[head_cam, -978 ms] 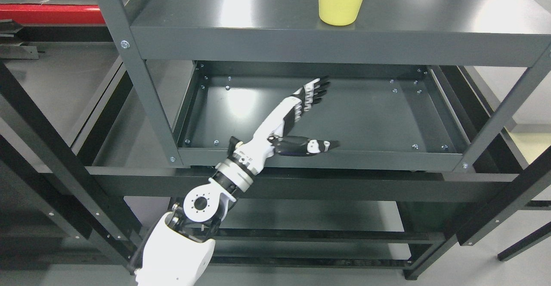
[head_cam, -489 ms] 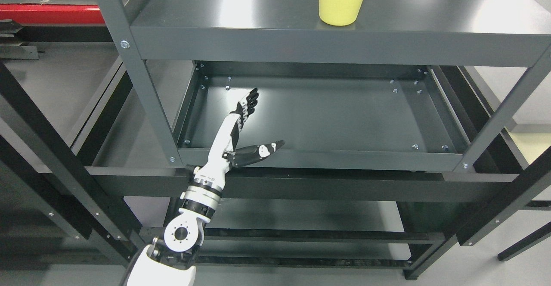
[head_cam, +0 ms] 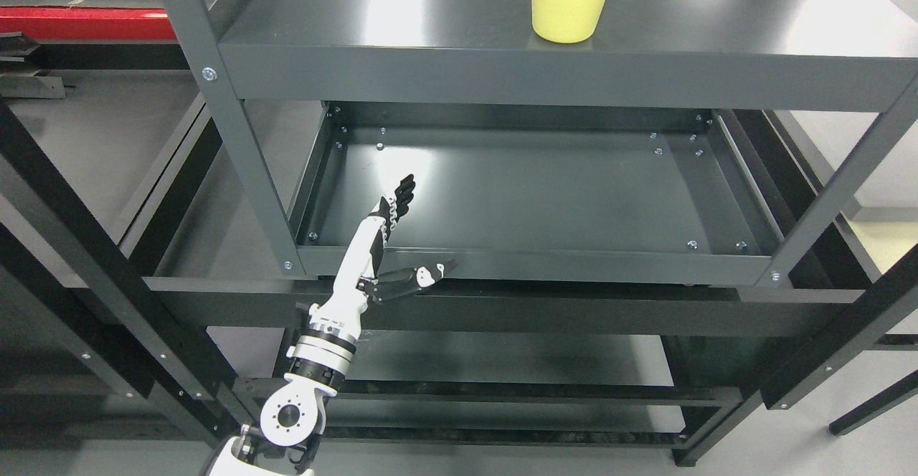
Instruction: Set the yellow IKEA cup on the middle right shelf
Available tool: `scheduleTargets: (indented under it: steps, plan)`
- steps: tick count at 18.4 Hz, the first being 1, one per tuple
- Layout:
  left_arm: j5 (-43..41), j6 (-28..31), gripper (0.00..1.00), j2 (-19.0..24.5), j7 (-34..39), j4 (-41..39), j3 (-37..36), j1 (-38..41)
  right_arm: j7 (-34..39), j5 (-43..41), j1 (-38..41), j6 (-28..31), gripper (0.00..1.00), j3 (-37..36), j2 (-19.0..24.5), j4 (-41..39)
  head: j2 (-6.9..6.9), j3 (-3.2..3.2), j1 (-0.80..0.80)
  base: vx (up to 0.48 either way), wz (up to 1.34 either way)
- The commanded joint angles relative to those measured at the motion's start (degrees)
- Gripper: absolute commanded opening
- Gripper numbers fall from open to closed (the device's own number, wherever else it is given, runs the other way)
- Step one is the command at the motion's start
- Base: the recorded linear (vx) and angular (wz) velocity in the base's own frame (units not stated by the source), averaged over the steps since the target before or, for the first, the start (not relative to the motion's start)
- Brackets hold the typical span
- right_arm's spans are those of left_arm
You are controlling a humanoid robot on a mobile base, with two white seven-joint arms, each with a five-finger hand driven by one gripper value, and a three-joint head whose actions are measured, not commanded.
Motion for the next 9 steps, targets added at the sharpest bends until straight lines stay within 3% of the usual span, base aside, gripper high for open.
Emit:
scheduleTargets:
  steps: [1,9]
  plan:
    - [-0.36,0.49,0.99,1.00,-0.10,-2.29,-0.01,0.66,-0.05,-1.41,0.79,0.03,0.99,0.97,-1.00,0.00,0.00,0.00,0.00,0.000,0.00]
    - [-0.27,0.58,0.99,1.00,-0.10,-2.46,-0.36,0.92,-0.05,-1.41,0.79,0.03,0.99,0.97,-1.00,0.00,0.00,0.00,0.00,0.000,0.00]
